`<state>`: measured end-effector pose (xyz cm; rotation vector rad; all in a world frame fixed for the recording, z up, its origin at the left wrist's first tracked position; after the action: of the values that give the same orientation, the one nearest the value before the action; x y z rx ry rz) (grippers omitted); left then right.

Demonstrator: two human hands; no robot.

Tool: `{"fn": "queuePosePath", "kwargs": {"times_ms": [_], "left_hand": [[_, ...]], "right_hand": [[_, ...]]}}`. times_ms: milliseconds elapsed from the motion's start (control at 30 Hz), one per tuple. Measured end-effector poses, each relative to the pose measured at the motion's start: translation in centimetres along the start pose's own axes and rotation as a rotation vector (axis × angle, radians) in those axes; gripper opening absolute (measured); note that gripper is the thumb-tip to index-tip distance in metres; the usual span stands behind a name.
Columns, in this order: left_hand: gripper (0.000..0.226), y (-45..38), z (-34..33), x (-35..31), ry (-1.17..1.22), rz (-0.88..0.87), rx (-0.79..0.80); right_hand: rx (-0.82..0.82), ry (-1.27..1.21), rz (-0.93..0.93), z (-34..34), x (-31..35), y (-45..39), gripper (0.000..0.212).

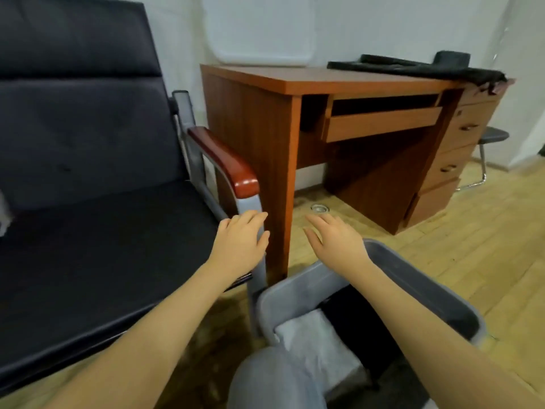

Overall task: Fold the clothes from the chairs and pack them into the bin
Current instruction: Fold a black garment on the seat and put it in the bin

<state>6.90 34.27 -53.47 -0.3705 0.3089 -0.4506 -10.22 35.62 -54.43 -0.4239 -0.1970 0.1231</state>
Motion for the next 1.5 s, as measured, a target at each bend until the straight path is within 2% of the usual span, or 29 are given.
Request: {"fn": "queuePosePath", "kwargs": {"times_ms": [133, 433, 633, 733, 833, 1000, 1200, 1333, 1500], "left_hand": [[0.046, 4.2, 6.8, 7.2, -0.038, 0.133, -0.058], [0.042, 18.4, 18.3, 25.2, -0.194, 0.492, -0.172], [0.037, 29.3, 22.3, 34.5, -0.275, 0.741, -0.207], [0.039, 34.3, 23.2, 38.3, -0.320, 0.872, -0.184], [0.042, 39.1, 23.3, 41.5, -0.324, 1.006, -0.182], [0.042, 44.4, 22.7, 45.1, -0.315, 1.150, -0.178], [0.041, 45.3, 20.2, 46.8, -0.223, 1.196, -0.192], [0.039, 45.0, 20.2, 46.9, -0.166, 1.210, -0.236], [0.037, 44.3, 21.3, 46.3, -0.134, 1.146, -0.369]], "right_hand": [[-0.054, -0.067, 0.154, 0.8, 10.4, -2.2, 0.037], [0.004, -0.278, 0.478, -2.1, 36.8, -5.1, 0.040], [0.074, -0.356, 0.695, -6.6, 52.8, -3.6, 0.035], [0.117, -0.396, 0.758, -9.1, 58.8, -2.4, 0.031], [0.227, -0.484, 0.785, -12.3, 63.7, -0.7, 0.029], [0.368, -0.578, 0.677, -16.7, 68.6, 2.1, 0.028], [0.448, -0.650, 0.528, -19.3, 70.2, 4.4, 0.043], [0.515, -0.721, 0.512, -20.2, 71.0, 4.8, 0.038], [0.420, -0.799, 0.560, -18.2, 68.9, 2.9, 0.033]]}}
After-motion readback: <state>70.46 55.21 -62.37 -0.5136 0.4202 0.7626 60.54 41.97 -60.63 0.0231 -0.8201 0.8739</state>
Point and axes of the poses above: each hand's wrist, its own y-axis away from the middle knuckle, its own z-axis out of the back of the hand, x = y × z, the point moved 7 cm from there along -y, towards the middle knuckle, and after that the axes turned 4 degrees about -x, right-handed, at the moved point
